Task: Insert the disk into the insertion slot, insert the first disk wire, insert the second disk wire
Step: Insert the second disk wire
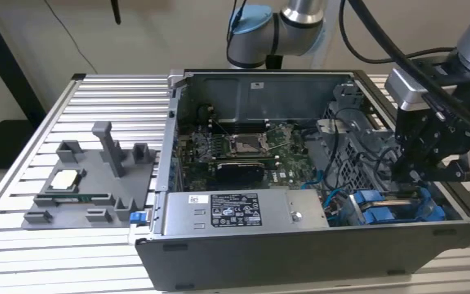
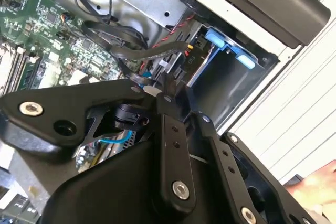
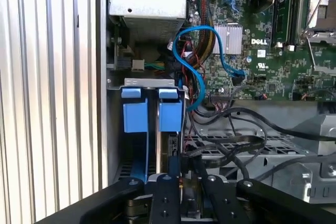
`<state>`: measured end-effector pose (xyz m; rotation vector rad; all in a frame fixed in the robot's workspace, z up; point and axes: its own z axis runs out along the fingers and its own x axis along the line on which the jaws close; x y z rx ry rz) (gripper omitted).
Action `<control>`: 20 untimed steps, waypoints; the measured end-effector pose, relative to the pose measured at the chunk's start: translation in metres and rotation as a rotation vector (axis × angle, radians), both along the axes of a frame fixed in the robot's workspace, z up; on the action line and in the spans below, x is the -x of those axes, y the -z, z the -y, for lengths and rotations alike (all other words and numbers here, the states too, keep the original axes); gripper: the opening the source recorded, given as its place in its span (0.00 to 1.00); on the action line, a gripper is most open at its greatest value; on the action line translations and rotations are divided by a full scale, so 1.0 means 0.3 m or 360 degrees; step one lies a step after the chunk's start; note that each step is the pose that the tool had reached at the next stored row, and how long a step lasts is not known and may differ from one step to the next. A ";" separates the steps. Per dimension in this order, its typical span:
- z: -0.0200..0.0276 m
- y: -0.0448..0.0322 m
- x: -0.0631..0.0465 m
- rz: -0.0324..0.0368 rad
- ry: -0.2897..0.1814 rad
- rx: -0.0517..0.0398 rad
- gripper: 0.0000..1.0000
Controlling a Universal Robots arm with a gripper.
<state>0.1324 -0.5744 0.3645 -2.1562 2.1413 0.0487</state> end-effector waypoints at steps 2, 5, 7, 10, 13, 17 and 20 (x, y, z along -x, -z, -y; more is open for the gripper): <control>0.000 -0.001 0.000 0.0000 0.0000 0.0000 0.24; 0.000 -0.002 0.000 0.0000 0.0000 0.0000 0.24; 0.000 -0.003 0.000 0.0000 0.0000 0.0000 0.24; 0.000 -0.001 0.000 0.0000 0.0000 -0.0001 0.24; 0.002 0.004 0.000 0.0000 0.0000 -0.0010 0.24; 0.009 0.017 -0.008 0.0000 0.0001 -0.0016 0.15; 0.013 0.025 -0.017 0.0000 0.0001 -0.0021 0.15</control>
